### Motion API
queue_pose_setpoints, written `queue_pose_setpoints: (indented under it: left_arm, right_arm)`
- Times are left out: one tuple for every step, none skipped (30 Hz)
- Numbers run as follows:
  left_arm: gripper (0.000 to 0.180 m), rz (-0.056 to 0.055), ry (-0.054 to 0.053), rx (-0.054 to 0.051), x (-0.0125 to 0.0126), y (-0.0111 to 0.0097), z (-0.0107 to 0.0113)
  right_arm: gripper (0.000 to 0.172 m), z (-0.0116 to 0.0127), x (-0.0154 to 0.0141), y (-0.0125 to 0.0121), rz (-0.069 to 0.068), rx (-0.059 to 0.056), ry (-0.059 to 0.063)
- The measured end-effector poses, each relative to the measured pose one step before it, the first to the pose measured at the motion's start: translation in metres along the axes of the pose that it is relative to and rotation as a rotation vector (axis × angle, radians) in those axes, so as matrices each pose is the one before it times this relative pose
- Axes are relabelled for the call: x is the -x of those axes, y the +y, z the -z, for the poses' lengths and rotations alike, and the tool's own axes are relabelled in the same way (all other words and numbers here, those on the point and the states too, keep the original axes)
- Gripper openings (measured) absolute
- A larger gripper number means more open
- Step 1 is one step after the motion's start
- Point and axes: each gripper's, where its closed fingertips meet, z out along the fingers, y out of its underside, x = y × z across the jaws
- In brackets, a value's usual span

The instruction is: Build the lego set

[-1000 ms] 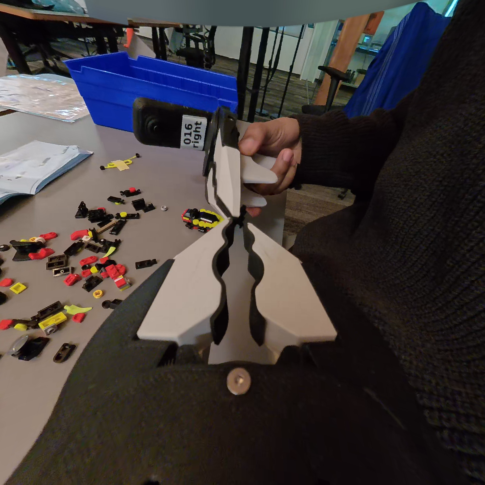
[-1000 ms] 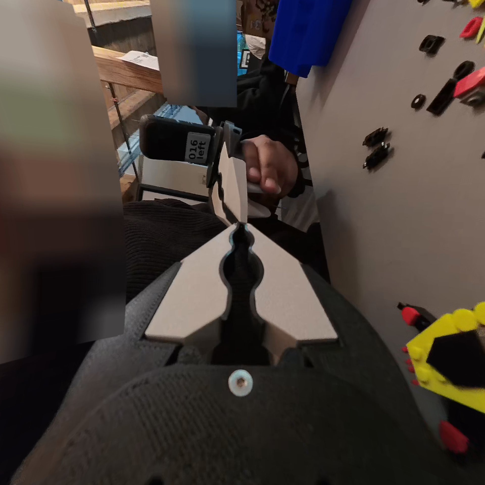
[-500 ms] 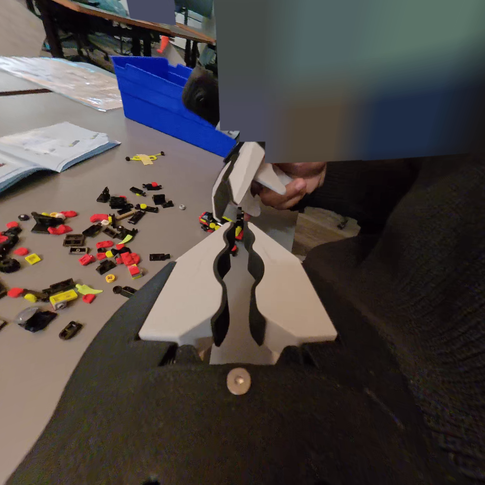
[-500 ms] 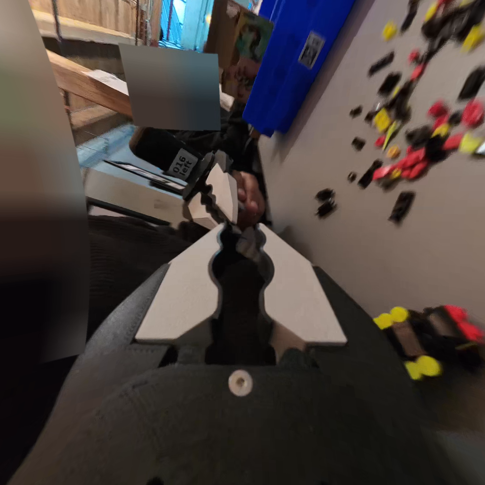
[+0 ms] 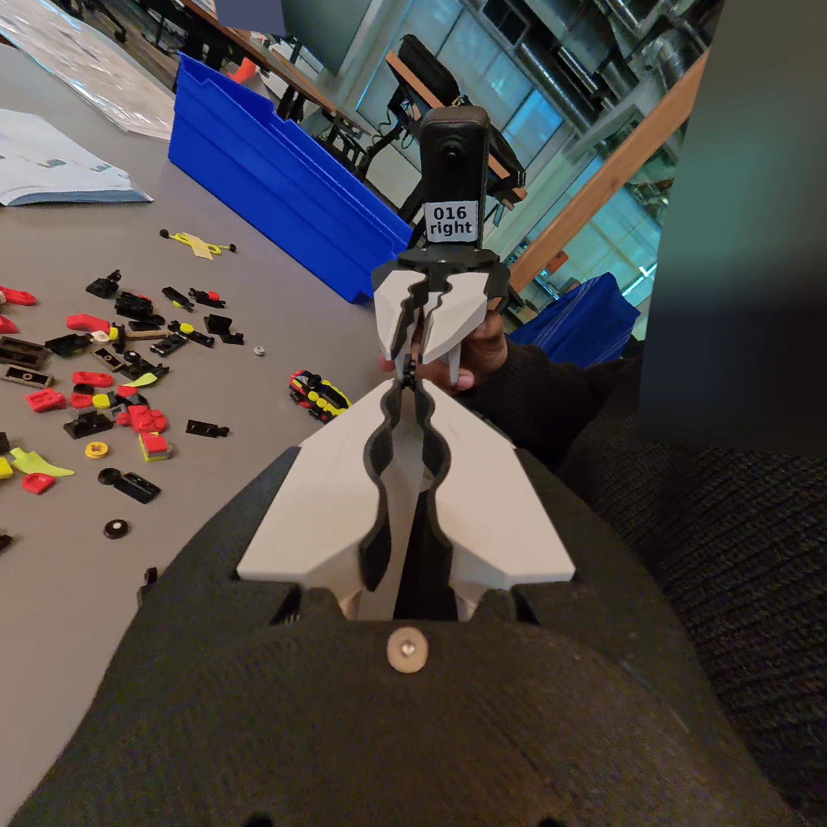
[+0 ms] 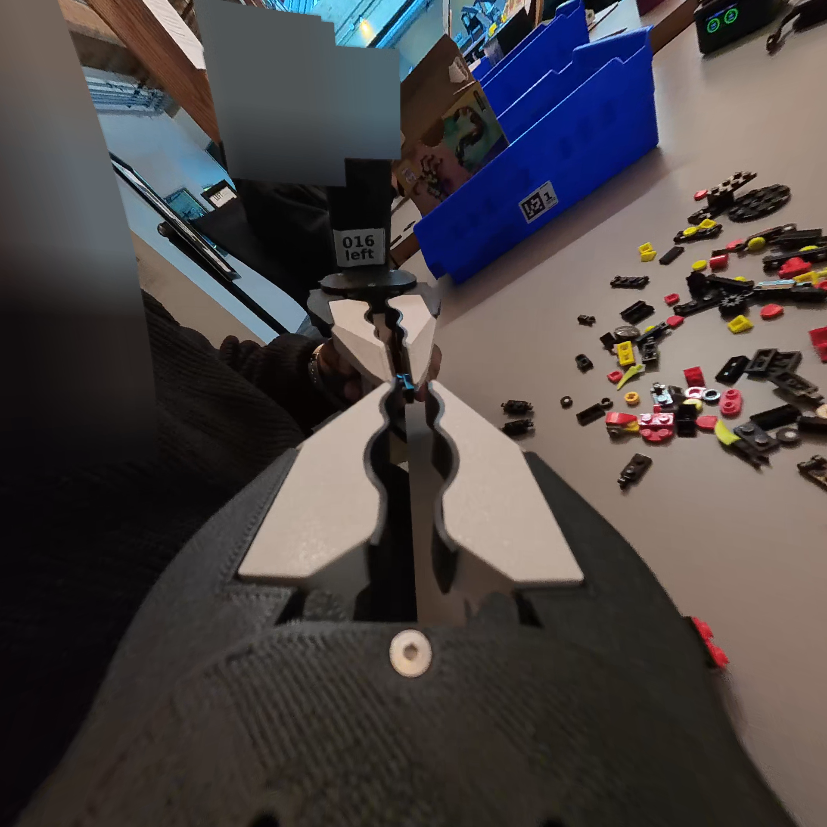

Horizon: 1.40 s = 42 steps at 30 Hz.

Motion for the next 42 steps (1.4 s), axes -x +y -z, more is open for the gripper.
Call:
queue_pose_setpoints:
  left_arm:
    - [0.002, 0.0078, 0.0047, -0.0044, -0.00034, -0.00053, -0.00002]
    - [0.002, 0.0085, 0.0049, -0.0025, -0.00031, -0.00023, 0.00003]
    - [0.002, 0.0076, 0.0029, -0.0013, 0.00010, -0.00013, -0.00006]
    - [0.002, 0.0046, 0.0013, -0.0020, 0.00010, -0.00025, 0.00008]
    - [0.002, 0.0024, 0.0030, -0.0004, -0.00032, -0.00002, 0.00006]
    - [0.002, 0.0037, 0.0029, -0.0010, -0.00028, -0.00009, -0.00016]
    - [0.002, 0.0040, 0.0041, -0.0017, -0.00056, -0.00024, -0.00012]
    - [0.002, 0.0037, 0.0039, -0.0018, -0.00051, -0.00025, -0.00012]
    - [0.002, 0.0046, 0.0034, -0.0029, -0.00043, -0.00046, -0.00015]
    - [0.003, 0.0043, 0.0055, -0.0047, -0.00061, -0.00080, 0.00013]
    - [0.005, 0.0046, 0.0083, -0.0046, -0.00103, -0.00065, 0.00032]
    - [0.008, 0.0077, 0.0056, -0.0040, -0.00040, -0.00059, 0.00032]
    - [0.011, 0.0089, 0.0032, -0.0053, 0.00001, -0.00066, 0.00038]
    - [0.011, 0.0093, 0.0038, -0.0062, 0.00000, -0.00075, 0.00024]
    - [0.012, 0.0092, 0.0034, -0.0059, -0.00004, -0.00077, 0.00012]
    - [0.012, 0.0085, 0.0033, -0.0056, -0.00001, -0.00070, 0.00001]
    - [0.012, 0.0075, 0.0039, -0.0049, -0.00013, -0.00066, 0.00015]
    - [0.011, 0.0060, 0.0025, -0.0047, -0.00005, -0.00056, 0.00015]
    - [0.010, 0.0037, 0.0017, -0.0040, 0.00005, -0.00058, 0.00028]
    - [0.007, -0.0002, 0.0028, -0.0015, -0.00023, -0.00025, 0.00030]
    - [0.003, -0.0046, 0.0031, 0.0006, -0.00041, -0.00007, 0.00043]
    - [0.002, -0.0052, 0.0039, 0.0020, -0.00090, 0.00000, 0.00027]
    - [0.002, -0.0041, 0.0030, 0.0055, -0.00065, 0.00048, 0.00003]
    - [0.002, -0.0036, 0.0032, 0.0064, -0.00077, 0.00079, 0.00001]
    - [0.002, -0.0020, 0.0031, 0.0062, -0.00045, 0.00093, -0.00011]
    - [0.002, 0.0014, 0.0027, 0.0071, -0.00027, 0.00098, -0.00020]
    - [0.002, 0.0034, 0.0025, 0.0070, -0.00003, 0.00106, -0.00031]
    - [0.003, 0.0014, 0.0003, 0.0029, 0.00014, 0.00042, -0.00013]
    - [0.004, -0.0006, -0.0016, 0.0009, 0.00028, 0.00012, -0.00016]
    - [0.004, -0.0010, -0.0018, -0.0012, 0.00023, -0.00037, 0.00018]
    - [0.004, -0.0011, -0.0007, -0.0028, 0.00013, -0.00052, 0.00030]
    - [0.004, -0.0007, -0.0006, -0.0034, 0.00009, -0.00061, 0.00025]
    - [0.004, 0.0000, -0.0003, -0.0023, 0.00005, -0.00035, 0.00020]
    - [0.004, 0.0005, 0.0016, 0.0003, -0.00015, 0.00008, -0.00006]
    - [0.004, 0.0011, 0.0019, 0.0009, -0.00025, 0.00034, -0.00020]
    - [0.004, 0.0011, 0.0009, 0.0004, -0.00012, 0.00013, -0.00019]
    - [0.004, 0.0002, 0.0016, -0.0001, -0.00028, 0.00006, -0.00028]
    - [0.004, 0.0000, 0.0006, -0.0002, -0.00015, 0.00003, -0.00007]
    - [0.004, -0.0006, 0.0005, -0.0009, -0.00013, -0.00003, -0.00003]
    - [0.002, -0.0011, 0.0011, -0.0005, -0.00037, -0.00006, -0.00006]
    - [0.002, -0.0015, -0.0009, 0.0004, 0.00000, 0.00001, 0.00005]
    - [0.002, -0.0018, -0.0009, 0.0004, -0.00001, 0.00003, -0.00008]
  right_arm:
    - [0.008, -0.00024, 0.00015, 0.00083, 0.0003, 0.0037, -0.0012]
    - [0.008, -0.00051, 0.00056, 0.00061, -0.0023, 0.0018, -0.0046]
    - [0.007, -0.00051, 0.00082, 0.00053, -0.0052, 0.0013, -0.0074]
    - [0.004, -0.00041, 0.00085, 0.00042, -0.0065, 0.0004, -0.0082]
    - [0.003, -0.00004, 0.00061, -0.00001, -0.0058, -0.0010, -0.0060]
    - [0.003, 0.00019, 0.00032, -0.00030, -0.0037, -0.0014, -0.0039]
    - [0.003, 0.00030, 0.00062, -0.00019, -0.0030, -0.0005, -0.0043]
    - [0.003, 0.00028, 0.00040, -0.00037, -0.0032, -0.0012, -0.0034]
    - [0.003, 0.00019, 0.00039, -0.00055, -0.0033, -0.0025, -0.0032]
    - [0.003, 0.00030, 0.00037, -0.00049, -0.0038, -0.0028, -0.0032]
    - [0.003, 0.00042, 0.00006, -0.00055, -0.0039, -0.0033, -0.0021]
    - [0.003, 0.00053, 0.00004, -0.00068, -0.0029, -0.0039, -0.0018]
    - [0.003, 0.00049, -0.00002, -0.00072, -0.0026, -0.0037, -0.0019]
    - [0.003, 0.00038, 0.00022, -0.00048, -0.0023, -0.0025, -0.0019]
    - [0.003, 0.00006, 0.00010, -0.00013, -0.0013, -0.0006, -0.0016]
    - [0.003, -0.00012, 0.00022, 0.00016, -0.0005, 0.0007, -0.0007]
    - [0.003, -0.00031, 0.00034, 0.00023, -0.0001, 0.0012, -0.0015]
    - [0.003, -0.00051, 0.00064, 0.00028, -0.0007, 0.0015, -0.0032]
    - [0.003, -0.00055, 0.00083, 0.00018, -0.0018, 0.0008, -0.0040]
    - [0.003, -0.00044, 0.00076, 0.00010, -0.0027, 0.0001, -0.0042]
    - [0.003, -0.00031, 0.00061, -0.00004, -0.0031, -0.0004, -0.0036]
    - [0.003, -0.00013, 0.00034, 0.00001, -0.0028, -0.0001, -0.0029]
    - [0.003, -0.00011, 0.00064, -0.00004, -0.0025, 0.0000, -0.0047]
    - [0.003, -0.00002, 0.00059, 0.00002, -0.0035, 0.0002, -0.0046]
    - [0.003, 0.00012, 0.00046, -0.00010, -0.0037, -0.0002, -0.0042]
    - [0.003, -0.00001, 0.00039, -0.00013, -0.0035, -0.0016, -0.0035]
    - [0.003, 0.00016, 0.00018, -0.00020, -0.0032, -0.0017, -0.0027]
    - [0.003, 0.00019, -0.00007, -0.00030, -0.0035, -0.0017, -0.0015]
    - [0.003, 0.00031, 0.00008, -0.00059, -0.0035, -0.0032, -0.0022]
    - [0.003, 0.00058, 0.00022, -0.00073, -0.0042, -0.0039, -0.0033]
    - [0.003, 0.00041, 0.00010, -0.00054, -0.0051, -0.0030, -0.0023]
    - [0.003, 0.00027, -0.00028, -0.00028, -0.0039, -0.0018, -0.0005]
    - [0.003, 0.00004, -0.00019, -0.00001, -0.0019, -0.0003, -0.0006]
    - [0.003, -0.00021, 0.00017, 0.00030, -0.0022, 0.0010, -0.0019]
    - [0.003, -0.00022, 0.00014, 0.00024, -0.0034, 0.0011, -0.0027]
    - [0.003, -0.00037, 0.00015, 0.00015, -0.0035, 0.0003, -0.0025]
    - [0.003, -0.00041, 0.00019, 0.00030, -0.0034, 0.0001, -0.0026]
    - [0.003, -0.00047, 0.00011, 0.00028, -0.0028, 0.0012, -0.0015]
    - [0.003, -0.00023, -0.00011, 0.00027, -0.0003, 0.0011, 0.0008]
    - [0.003, -0.00009, -0.00011, -0.00013, 0.0012, -0.0001, 0.0015]
    - [0.003, 0.00000, 0.00008, -0.00008, 0.0001, 0.0000, -0.0001]
    - [0.003, 0.00005, 0.00005, -0.00007, -0.0010, 0.0002, -0.0006]
